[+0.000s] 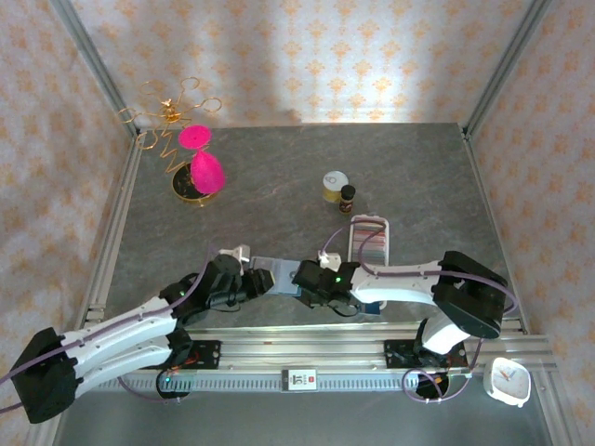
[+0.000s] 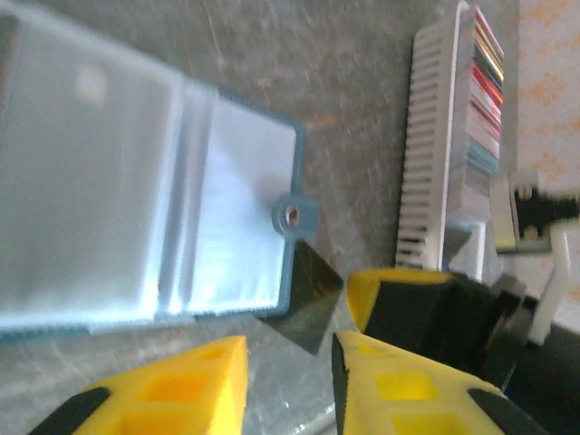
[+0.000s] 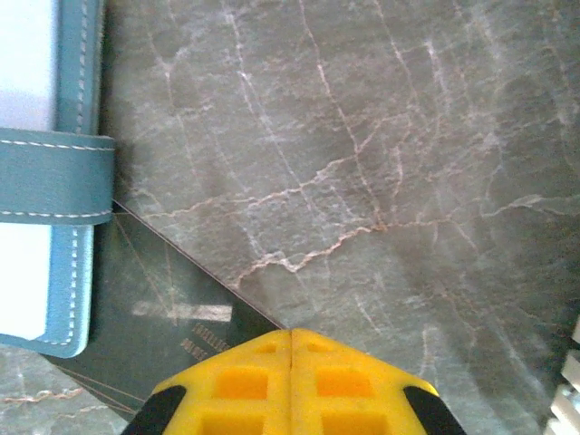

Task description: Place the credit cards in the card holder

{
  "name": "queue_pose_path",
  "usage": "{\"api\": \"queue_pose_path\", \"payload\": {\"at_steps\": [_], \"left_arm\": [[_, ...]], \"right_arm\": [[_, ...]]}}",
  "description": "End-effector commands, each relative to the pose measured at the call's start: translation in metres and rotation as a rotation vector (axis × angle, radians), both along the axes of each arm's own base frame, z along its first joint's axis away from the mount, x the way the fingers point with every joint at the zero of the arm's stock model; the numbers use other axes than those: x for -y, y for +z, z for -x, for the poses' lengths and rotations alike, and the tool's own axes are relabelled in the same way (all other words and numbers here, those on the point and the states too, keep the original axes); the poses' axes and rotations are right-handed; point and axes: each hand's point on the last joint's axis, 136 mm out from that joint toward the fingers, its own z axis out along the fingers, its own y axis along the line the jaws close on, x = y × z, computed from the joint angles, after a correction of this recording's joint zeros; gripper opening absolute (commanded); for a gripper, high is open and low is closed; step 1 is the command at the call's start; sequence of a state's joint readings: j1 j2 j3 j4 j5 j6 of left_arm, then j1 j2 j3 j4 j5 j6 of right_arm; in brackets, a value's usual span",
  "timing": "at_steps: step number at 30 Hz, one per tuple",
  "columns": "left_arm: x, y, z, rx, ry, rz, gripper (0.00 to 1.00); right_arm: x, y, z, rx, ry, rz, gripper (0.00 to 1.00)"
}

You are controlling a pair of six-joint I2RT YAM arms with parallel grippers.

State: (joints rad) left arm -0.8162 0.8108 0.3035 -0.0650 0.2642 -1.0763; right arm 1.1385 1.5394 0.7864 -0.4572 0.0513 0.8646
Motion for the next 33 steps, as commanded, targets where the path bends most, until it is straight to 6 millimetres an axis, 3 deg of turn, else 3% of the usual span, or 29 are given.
{"api": "queue_pose_path", "payload": {"at_steps": [1,9,16,23,33], "left_arm": [[0.002,-0.008,0.014,-0.065,0.058,0.021,0.34],[0.039,-0.005,0.043,-0.097,0.097,0.182,0.37],[0.054,-0.008,0.051,-0.17,0.151,0.267,0.43],[0.062,-0.011,0.06,-0.259,0.237,0.322,0.45],[0.066,-0.034,0.075,-0.364,0.328,0.33,0.44]], "right_arm": [[-0.009,0.005,-0.01,0.042,-0.03,-0.068,0.0],[-0.022,-0.003,-0.015,0.036,-0.006,-0.132,0.0],[-0.006,-0.023,0.004,-0.024,-0.002,-0.115,0.0],[0.002,-0.03,0.023,-0.061,0.016,-0.095,0.0],[0.011,-0.032,0.043,-0.06,-0.013,-0.129,0.0]]}}
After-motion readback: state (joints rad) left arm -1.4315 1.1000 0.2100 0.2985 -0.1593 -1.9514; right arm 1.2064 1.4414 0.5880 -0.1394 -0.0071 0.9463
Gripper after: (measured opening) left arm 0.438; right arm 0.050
